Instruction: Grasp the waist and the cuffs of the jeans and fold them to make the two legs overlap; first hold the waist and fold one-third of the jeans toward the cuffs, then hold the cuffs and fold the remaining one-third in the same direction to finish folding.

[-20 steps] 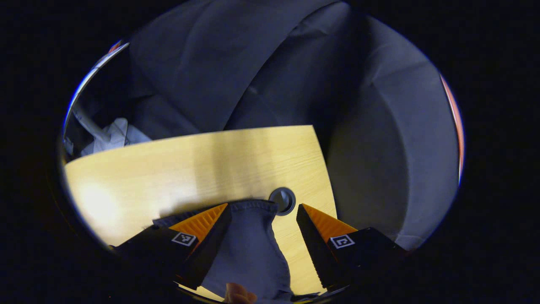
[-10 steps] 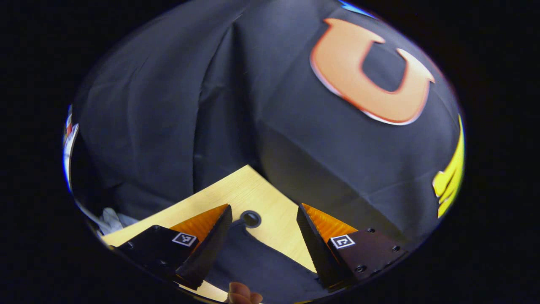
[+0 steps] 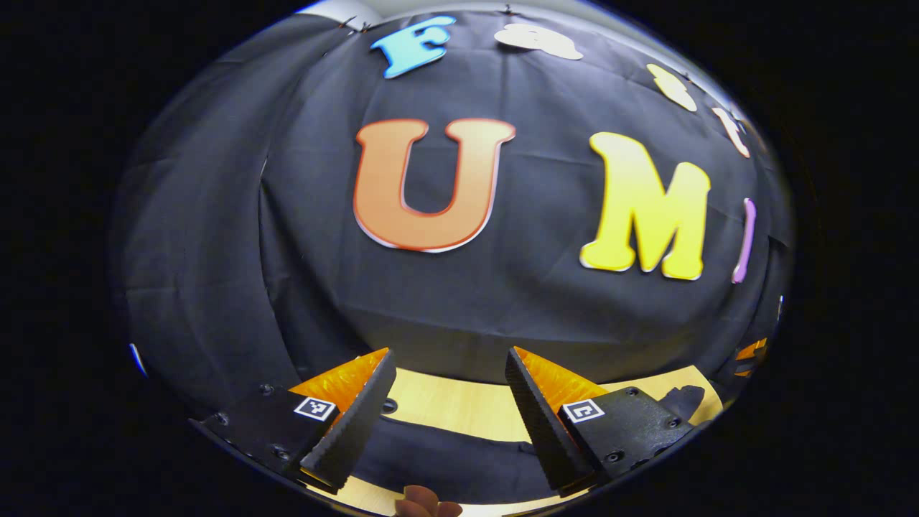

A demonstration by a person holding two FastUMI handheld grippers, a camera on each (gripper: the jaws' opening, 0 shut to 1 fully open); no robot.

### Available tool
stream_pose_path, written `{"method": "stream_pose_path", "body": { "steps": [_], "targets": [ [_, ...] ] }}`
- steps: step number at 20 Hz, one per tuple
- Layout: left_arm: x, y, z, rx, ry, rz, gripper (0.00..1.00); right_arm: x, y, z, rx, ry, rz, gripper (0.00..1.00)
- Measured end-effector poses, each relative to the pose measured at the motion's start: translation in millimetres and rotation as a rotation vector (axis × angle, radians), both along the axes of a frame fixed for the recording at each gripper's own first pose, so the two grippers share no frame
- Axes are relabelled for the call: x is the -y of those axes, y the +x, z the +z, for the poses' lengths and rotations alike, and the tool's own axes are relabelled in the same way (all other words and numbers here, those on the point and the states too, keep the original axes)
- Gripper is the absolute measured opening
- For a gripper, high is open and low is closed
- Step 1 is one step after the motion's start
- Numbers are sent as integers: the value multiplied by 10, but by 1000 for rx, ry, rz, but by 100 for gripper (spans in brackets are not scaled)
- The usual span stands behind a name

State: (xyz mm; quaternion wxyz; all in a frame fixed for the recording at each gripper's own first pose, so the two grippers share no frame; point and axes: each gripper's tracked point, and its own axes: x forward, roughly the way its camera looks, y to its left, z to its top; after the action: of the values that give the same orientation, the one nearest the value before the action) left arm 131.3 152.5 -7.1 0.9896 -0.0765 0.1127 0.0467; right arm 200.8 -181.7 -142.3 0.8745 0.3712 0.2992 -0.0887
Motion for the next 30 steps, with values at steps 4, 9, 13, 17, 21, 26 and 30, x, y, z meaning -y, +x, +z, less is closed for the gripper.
{"method": "stream_pose_path", "body": {
  "steps": [4,9,13,17,21,26,30],
  "targets": [
    [40,-225,65,49,37,-57,99,156,-311,-339,-78,124,-68,98],
    [279,-472,160,92,119,-135,99,198,-292,-960,-213,252,-135,99],
    [468,-567,213,89,63,-178,98,104,-24,-1318,-258,311,-158,98],
    [627,-637,258,87,16,-201,99,-20,213,-1449,-265,332,-159,98],
    [621,-658,309,100,24,-198,99,-81,309,-1568,-274,329,-163,98],
    [638,-762,317,92,25,-186,98,-147,387,-1715,-283,351,-188,90],
    [587,-781,286,74,35,-174,98,-172,368,-1751,-283,350,-201,58]
  ]
}}
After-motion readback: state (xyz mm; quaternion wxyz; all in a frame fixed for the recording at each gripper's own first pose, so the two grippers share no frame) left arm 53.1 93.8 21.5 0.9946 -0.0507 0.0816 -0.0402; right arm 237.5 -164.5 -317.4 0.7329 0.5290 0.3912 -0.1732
